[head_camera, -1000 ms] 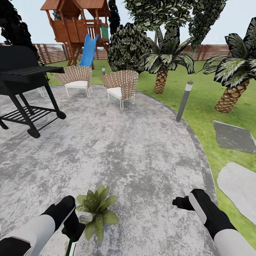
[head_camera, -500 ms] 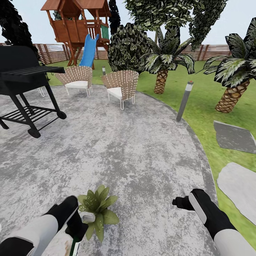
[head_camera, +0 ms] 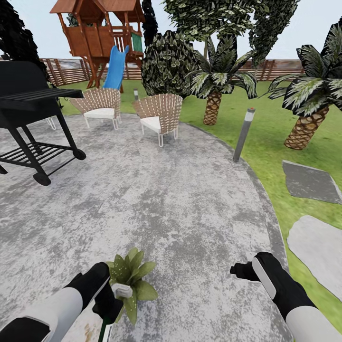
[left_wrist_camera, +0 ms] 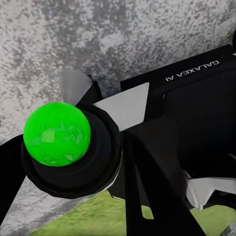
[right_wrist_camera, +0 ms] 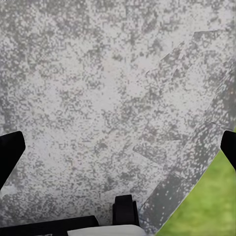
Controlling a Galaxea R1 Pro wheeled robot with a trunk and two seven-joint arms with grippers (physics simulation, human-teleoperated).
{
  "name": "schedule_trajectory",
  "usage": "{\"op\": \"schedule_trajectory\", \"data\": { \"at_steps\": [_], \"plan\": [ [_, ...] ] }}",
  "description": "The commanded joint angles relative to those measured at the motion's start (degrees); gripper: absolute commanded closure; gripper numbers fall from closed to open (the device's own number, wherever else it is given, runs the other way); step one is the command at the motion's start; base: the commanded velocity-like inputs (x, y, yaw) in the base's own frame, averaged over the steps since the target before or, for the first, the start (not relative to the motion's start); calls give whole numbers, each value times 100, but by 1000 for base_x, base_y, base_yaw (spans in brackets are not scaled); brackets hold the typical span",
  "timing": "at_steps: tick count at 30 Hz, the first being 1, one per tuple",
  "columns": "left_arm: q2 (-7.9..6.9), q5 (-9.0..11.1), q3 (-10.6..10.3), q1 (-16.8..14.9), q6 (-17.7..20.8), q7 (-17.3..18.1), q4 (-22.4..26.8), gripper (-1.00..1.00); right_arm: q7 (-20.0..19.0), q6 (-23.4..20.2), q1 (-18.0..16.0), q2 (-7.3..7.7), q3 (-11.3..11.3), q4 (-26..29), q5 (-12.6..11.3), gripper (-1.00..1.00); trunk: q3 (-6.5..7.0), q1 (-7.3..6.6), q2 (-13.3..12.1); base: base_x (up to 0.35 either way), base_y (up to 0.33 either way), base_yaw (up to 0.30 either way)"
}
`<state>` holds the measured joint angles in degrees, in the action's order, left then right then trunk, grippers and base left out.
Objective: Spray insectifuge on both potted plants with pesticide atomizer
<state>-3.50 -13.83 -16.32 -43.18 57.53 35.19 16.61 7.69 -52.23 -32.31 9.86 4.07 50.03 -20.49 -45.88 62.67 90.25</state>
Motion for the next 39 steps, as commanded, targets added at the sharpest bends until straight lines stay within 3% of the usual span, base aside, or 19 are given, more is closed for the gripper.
{"op": "schedule_trajectory", "data": {
  "at_steps": [1,22,30,39],
  "plan": [
    [-3,-58,-13,1,13,58,11,100,57,-15,-3,7,24,5,-61,-100,-5,0,2,0,0,0],
    [-13,-59,-5,345,4,52,9,100,57,-15,-3,7,24,-2,-61,-100,-5,0,2,0,0,0],
    [-2,-42,23,-262,14,50,18,100,57,-15,-3,7,24,-2,-61,-100,-5,0,2,0,0,0],
    [-1,-41,24,-514,21,50,18,100,57,-15,-3,7,24,-2,-61,-100,-5,0,2,0,0,0]
  ]
}}
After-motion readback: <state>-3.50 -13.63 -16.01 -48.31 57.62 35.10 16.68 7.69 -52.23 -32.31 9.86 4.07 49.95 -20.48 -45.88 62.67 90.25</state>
